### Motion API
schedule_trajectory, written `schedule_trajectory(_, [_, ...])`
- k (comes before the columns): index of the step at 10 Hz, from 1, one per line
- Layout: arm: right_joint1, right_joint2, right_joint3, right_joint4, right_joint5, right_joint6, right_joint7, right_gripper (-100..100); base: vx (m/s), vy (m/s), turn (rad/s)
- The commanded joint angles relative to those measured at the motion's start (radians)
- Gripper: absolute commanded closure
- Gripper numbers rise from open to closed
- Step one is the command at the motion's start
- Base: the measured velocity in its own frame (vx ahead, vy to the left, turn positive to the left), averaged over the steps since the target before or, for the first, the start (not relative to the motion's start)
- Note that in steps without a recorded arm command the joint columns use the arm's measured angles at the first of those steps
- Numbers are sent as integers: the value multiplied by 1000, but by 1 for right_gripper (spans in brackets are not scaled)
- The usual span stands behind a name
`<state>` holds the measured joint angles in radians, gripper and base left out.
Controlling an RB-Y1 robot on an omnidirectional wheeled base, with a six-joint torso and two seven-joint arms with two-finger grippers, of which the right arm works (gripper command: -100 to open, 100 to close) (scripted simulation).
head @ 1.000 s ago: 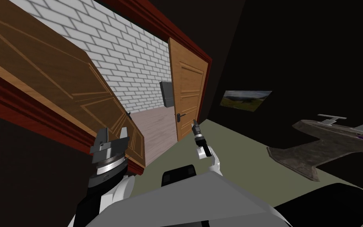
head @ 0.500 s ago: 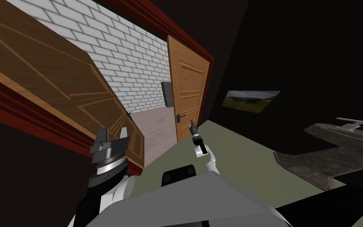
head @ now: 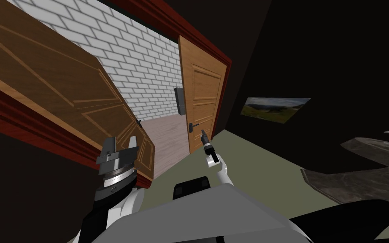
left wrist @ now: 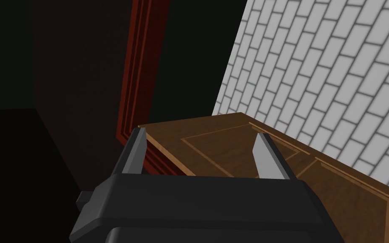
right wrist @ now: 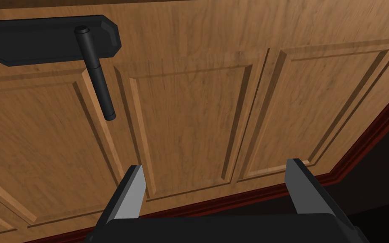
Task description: Push the door open
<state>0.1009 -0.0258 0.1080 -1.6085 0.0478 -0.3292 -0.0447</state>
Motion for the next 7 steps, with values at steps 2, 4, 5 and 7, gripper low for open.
schedule_trajectory(2, [-41, 2, 13, 71, -2, -1, 1, -100, 58, -86, 61])
schedule_trajectory(4, [-60, 4, 19, 112, -3, 0, 2, -100, 73, -100, 70])
schedule_trajectory(5, [-79, 6, 25, 145, -4, 1, 2, -100, 46, -65, 40])
schedule_trajectory(7, [-116, 12, 36, 209, -6, 4, 4, -100, 57, -97, 86])
